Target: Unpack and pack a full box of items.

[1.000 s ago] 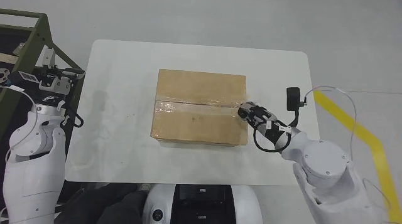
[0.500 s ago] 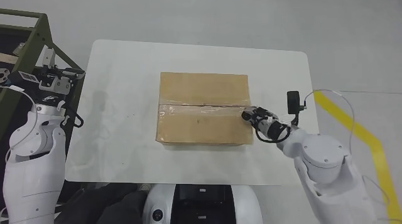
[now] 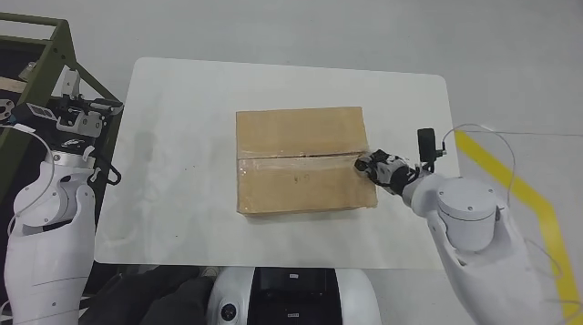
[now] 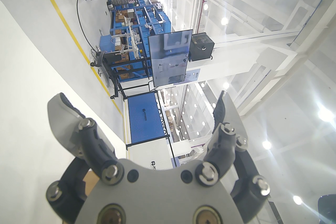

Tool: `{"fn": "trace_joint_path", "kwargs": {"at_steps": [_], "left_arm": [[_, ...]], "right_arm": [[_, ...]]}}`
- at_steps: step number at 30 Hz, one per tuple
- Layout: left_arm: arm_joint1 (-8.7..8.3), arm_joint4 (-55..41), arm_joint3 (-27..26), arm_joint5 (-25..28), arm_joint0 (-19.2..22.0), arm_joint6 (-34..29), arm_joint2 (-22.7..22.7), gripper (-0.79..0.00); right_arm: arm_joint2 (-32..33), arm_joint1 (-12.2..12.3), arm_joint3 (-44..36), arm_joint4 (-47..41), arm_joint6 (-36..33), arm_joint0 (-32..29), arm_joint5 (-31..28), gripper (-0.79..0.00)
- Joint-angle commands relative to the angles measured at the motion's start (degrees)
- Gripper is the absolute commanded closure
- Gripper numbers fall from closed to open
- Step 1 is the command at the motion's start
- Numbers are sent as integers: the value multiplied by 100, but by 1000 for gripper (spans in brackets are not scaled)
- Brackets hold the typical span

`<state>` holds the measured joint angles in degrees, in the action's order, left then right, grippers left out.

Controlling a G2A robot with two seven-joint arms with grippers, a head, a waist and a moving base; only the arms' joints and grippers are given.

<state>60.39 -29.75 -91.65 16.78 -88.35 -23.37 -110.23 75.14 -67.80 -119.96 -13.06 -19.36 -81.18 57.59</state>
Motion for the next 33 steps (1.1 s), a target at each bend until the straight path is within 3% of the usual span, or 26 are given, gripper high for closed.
{"fn": "trace_joint_path", "kwargs": {"at_steps": [1,2,3,4,5,6,21,22,23,24,25,33], "left_arm": [[0,0,0,0,0,0,0,-785],[0,0,0,0,0,0,0,-785],[0,0,0,0,0,0,0,-785],[0,0,0,0,0,0,0,-785],[0,0,0,0,0,0,0,-785],[0,0,0,0,0,0,0,-785],[0,0,0,0,0,0,0,-785],[0,0,0,0,0,0,0,-785],[0,0,0,0,0,0,0,-785],[0,0,0,0,0,0,0,-785],[0,0,0,0,0,0,0,-785],[0,0,0,0,0,0,0,-785]], "right_arm": [[-7,-2,47,-43,19,48,42,0],[-10,-2,67,-72,18,61,42,0],[-13,0,70,-90,23,70,42,-129],[-17,1,58,-102,38,72,42,-351],[-18,2,26,-108,71,67,42,-662],[-20,2,-19,-117,115,53,42,-785],[221,46,-1027,-176,571,-533,-129,-760],[205,50,-1050,-158,549,-541,-204,-637],[169,56,-1062,-154,477,-529,-305,-400],[131,63,-1034,-152,379,-501,-406,-240],[87,69,-990,-129,306,-463,-470,-22],[-282,94,-541,64,-183,33,-1029,0]]}}
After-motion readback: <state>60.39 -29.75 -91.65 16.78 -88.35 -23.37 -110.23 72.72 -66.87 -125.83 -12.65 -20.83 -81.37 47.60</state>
